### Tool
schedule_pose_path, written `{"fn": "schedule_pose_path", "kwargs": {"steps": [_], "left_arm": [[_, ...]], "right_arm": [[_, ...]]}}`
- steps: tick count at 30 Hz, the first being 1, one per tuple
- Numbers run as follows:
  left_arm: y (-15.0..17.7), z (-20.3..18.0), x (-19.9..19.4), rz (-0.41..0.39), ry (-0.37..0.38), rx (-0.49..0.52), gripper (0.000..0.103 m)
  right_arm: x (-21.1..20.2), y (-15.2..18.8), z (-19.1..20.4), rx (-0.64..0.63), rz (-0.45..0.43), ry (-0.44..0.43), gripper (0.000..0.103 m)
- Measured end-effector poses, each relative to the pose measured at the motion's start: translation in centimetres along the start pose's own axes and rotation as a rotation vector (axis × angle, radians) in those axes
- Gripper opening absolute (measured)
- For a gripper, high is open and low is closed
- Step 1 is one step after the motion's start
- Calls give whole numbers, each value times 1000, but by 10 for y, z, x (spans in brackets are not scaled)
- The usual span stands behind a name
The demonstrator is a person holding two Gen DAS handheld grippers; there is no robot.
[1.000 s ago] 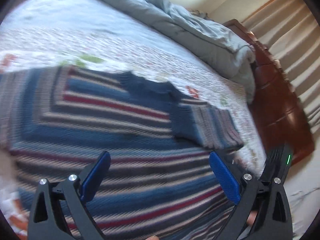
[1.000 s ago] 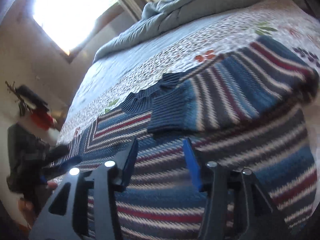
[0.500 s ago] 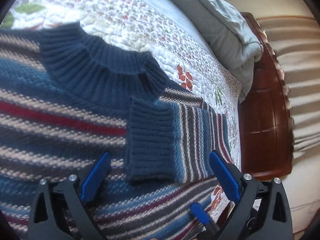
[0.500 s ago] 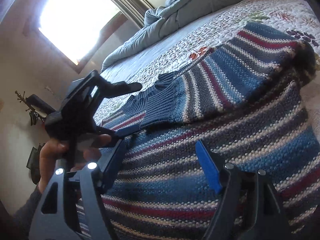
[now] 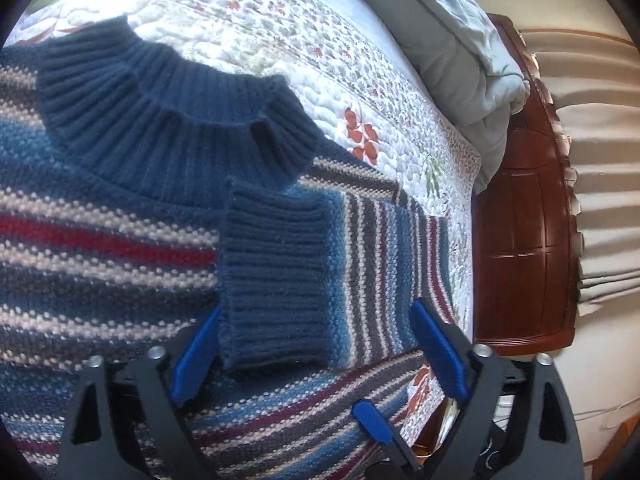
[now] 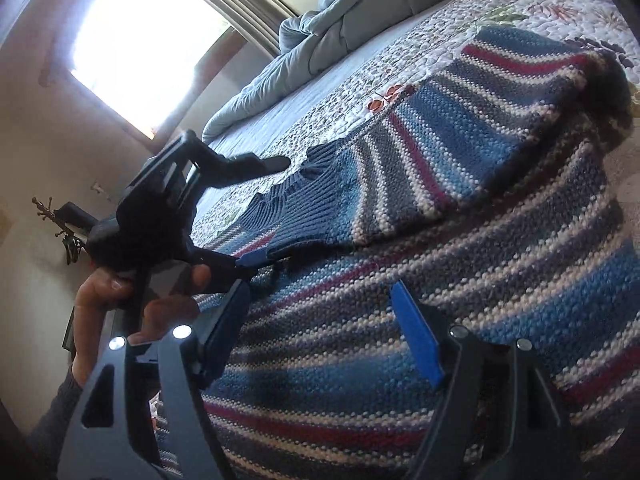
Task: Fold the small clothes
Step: 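Grasp the folded sleeve cuff with the left gripper while the right gripper releases it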
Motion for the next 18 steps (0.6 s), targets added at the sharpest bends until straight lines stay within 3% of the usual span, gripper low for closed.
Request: {"fn": "schedule_pose_path", "kwargs": {"steps": [2, 5, 10, 18], "left_arm": [[1, 3, 0, 5, 3, -5, 53], [3, 14, 0, 4, -12, -20, 31], [1, 19, -10, -38, -12, -10, 15], [-1, 4, -48, -111, -80, 99, 11]], "right_arm": [[2, -1, -1, -1, 1, 3, 73], [-2, 3, 2, -7, -1, 7, 73], [0, 6, 3, -18, -1, 19, 73], [2, 10, 8, -51, -5, 34, 75]]}}
Point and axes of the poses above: each gripper's, at about its wrist camera, not at the fingertips, and x roughly the way its jaws point, z to its left, y to its underside, the point moved 9 cm from there along x, roughly the way its jaws point, and after that the axes turned 5 degrees about z, right-handed, at the moved point
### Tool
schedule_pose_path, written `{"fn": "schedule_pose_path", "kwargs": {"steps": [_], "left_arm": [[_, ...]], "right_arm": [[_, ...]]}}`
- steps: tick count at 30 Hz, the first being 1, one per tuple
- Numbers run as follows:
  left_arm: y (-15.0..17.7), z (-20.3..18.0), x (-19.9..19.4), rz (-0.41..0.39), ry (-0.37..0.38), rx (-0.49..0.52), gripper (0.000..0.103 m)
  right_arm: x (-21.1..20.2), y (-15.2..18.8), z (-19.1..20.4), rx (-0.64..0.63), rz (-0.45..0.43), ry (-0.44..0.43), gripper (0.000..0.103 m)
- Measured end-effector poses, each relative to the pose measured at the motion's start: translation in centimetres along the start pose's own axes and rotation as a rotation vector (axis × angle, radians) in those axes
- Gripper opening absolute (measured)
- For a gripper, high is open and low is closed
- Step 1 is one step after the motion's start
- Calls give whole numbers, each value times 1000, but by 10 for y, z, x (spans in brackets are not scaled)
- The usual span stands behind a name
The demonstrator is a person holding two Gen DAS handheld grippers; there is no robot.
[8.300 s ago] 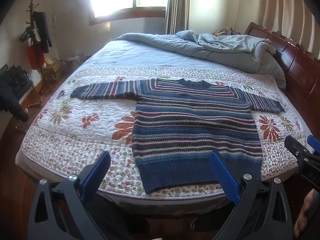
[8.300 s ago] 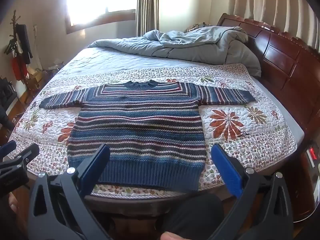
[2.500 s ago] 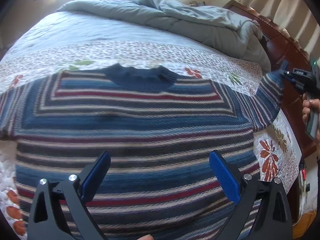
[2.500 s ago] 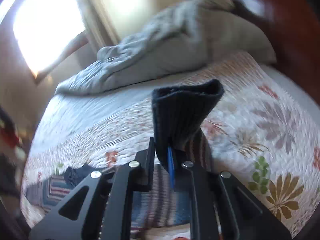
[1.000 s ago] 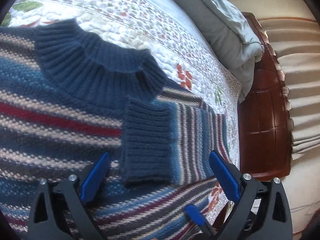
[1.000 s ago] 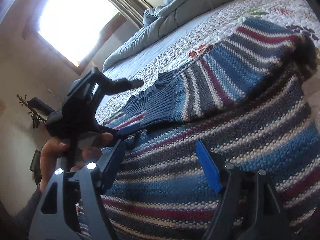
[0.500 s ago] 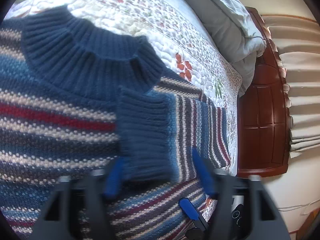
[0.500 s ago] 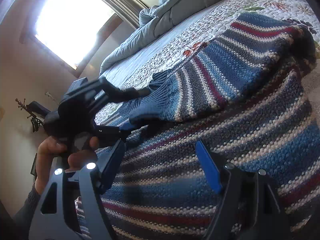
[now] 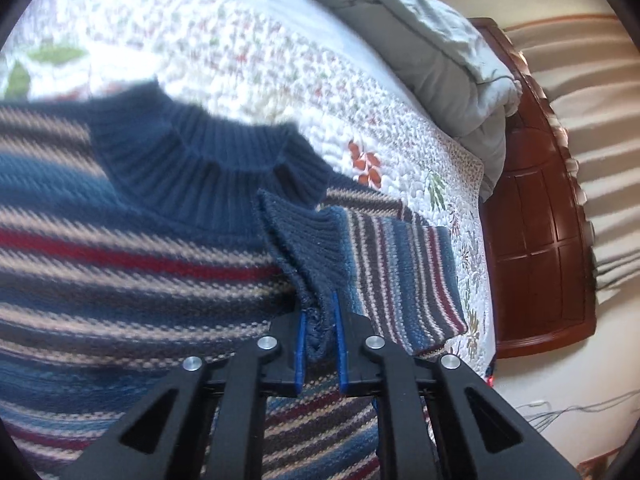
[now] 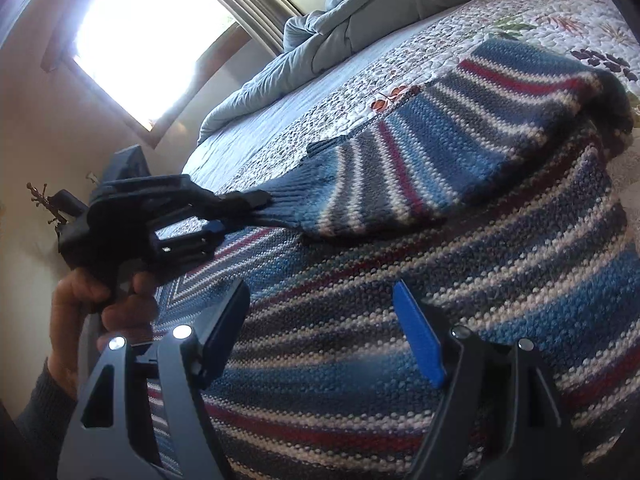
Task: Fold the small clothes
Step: 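Grasp the folded sleeve cuff with the left gripper while the right gripper releases it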
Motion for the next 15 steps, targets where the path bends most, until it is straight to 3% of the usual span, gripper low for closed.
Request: {"fn": "schedule_pose_path", "kwargs": {"steps": [7, 11, 15], "left_arm": [[-9, 29, -50, -43, -76, 10, 11], [-17, 46, -81, -81, -102, 11, 11], [-21, 69, -102, -101, -115, 0, 11]], "right_arm": [[7, 14, 18, -56, 86, -25, 75], [-10, 13, 20, 3, 127, -90, 75], [-41, 4, 5, -26, 127, -37, 75]]}}
Point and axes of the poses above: each gripper's, at about its wrist camera, not at the fingertips, and x roughly the way its jaws point, z to its left, y to its underside, the point moved 9 cm from there along x, roughly the way its jaws point, and after that the axes turned 5 degrees about z, right-handed, at the moved point
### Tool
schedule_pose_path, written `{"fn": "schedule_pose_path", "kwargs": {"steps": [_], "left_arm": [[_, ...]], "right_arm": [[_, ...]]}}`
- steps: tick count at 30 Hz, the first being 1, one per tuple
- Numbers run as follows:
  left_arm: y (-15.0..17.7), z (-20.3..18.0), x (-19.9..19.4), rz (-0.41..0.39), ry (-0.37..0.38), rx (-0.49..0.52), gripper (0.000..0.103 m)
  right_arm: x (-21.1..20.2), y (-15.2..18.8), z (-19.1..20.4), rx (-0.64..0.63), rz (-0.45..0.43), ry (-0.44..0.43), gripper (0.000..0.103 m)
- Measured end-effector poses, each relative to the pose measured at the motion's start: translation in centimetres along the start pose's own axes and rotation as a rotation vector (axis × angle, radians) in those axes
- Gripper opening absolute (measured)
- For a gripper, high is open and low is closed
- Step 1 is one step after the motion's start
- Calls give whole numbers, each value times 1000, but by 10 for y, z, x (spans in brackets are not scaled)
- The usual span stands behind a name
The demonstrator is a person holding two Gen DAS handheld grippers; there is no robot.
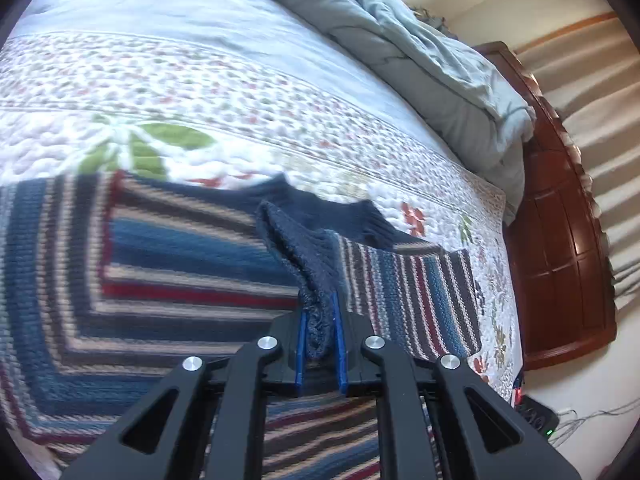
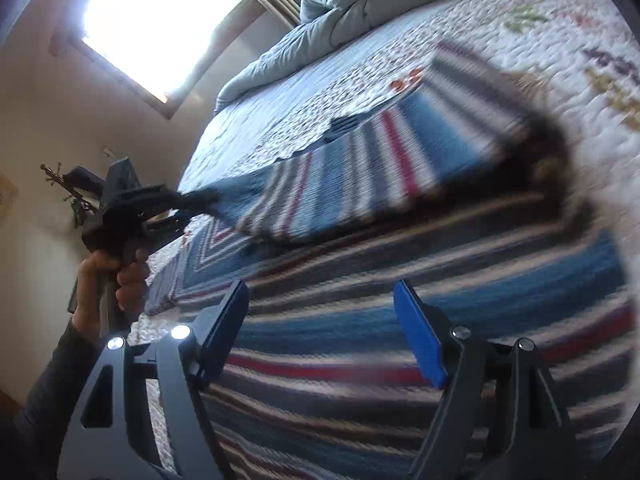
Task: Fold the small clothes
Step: 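Grasp the folded sleeve cuff with the left gripper while the right gripper releases it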
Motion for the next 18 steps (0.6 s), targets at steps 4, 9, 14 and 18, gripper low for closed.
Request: {"fn": "schedule_pose_path", "kwargs": {"steps": [4, 9, 14, 18], "left_arm": [[10, 22, -3, 6, 4, -19, 11], [19, 43, -2, -3, 16, -53, 11], [24, 47, 8, 23, -14, -33, 11], [19, 49, 3, 0, -20, -43, 11]], "right_arm": [[-39, -26, -31, -9, -33, 89, 75], [-74, -67, -70, 84, -86, 103, 73], [-58, -69, -91, 232, -33, -37, 72], [-37, -71, -91, 264, -9, -67, 64]]}}
Point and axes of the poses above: each gripper's, at about its wrist camera, not at the fingertips, and x roughly the way its jaws point, z to its left, y to its underside, the point moved 9 cm from there along x, roughly the way its jaws point, and after that the axes turned 5 degrees about z, right-handed, at the moved point
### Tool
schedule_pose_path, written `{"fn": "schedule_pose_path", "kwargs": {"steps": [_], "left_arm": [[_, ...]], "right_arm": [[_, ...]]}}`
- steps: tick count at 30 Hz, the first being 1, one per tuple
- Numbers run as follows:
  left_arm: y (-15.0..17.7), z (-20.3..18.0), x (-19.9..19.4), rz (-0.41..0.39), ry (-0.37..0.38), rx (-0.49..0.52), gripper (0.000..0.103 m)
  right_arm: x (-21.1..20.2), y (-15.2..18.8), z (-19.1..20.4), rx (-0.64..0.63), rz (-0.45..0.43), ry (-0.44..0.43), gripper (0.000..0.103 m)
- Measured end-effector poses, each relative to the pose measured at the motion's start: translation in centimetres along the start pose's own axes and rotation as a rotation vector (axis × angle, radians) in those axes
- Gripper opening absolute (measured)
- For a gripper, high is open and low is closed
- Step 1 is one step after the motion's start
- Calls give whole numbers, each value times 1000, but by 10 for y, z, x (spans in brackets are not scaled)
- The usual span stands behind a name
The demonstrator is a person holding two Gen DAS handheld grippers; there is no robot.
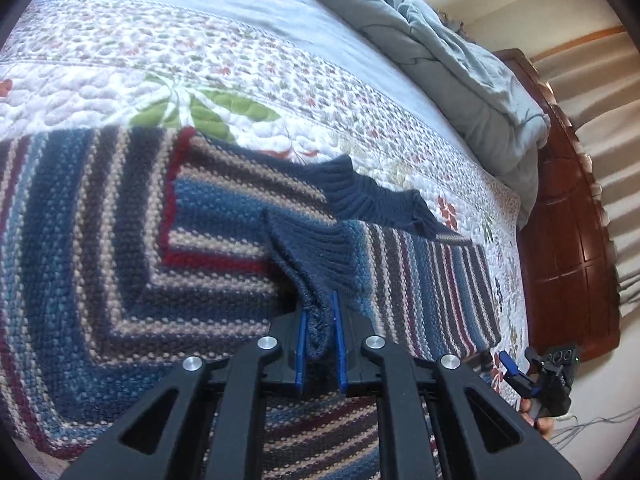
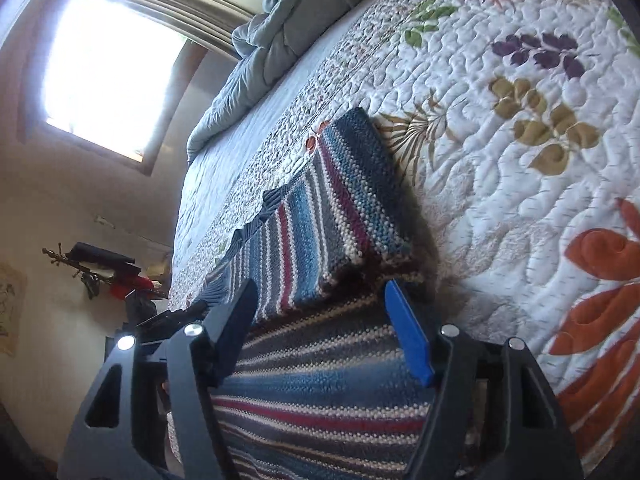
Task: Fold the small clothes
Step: 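Grasp the folded sleeve cuff with the left gripper while the right gripper releases it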
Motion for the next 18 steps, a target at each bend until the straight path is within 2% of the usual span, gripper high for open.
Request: {"fn": "schedule_pose_path", "kwargs": {"steps": [1, 7, 11, 14, 16, 18], "left_arm": [[-1, 2, -1, -2, -8, -1, 11], [7, 13, 8, 22, -62, 8, 12], [12, 20, 12, 30, -71, -11, 16], [15, 21, 3, 24, -128, 10, 18], [17, 15, -9, -1, -172, 52, 17], [17, 1, -26, -62, -209, 110, 19]], "right_arm": [[2, -1, 2, -8, -1, 4, 62], [12, -20, 21, -94, -40, 39, 61], [31, -19, 4, -79, 16, 101, 61], [34, -15, 4, -103, 48, 133, 61], [30, -14, 12, -133, 51, 149, 64], [25, -15, 27, -217, 30, 200, 64]]}}
Point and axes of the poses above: each gripper's, at about its wrist camera, not at the fingertips, and x roughly the way its jaws point, z to its left, y to its underside, the point moved 9 cm from there along x, roughly the way its jaws point, and after that the axes turned 5 degrees about z, right-handed, at the moved point
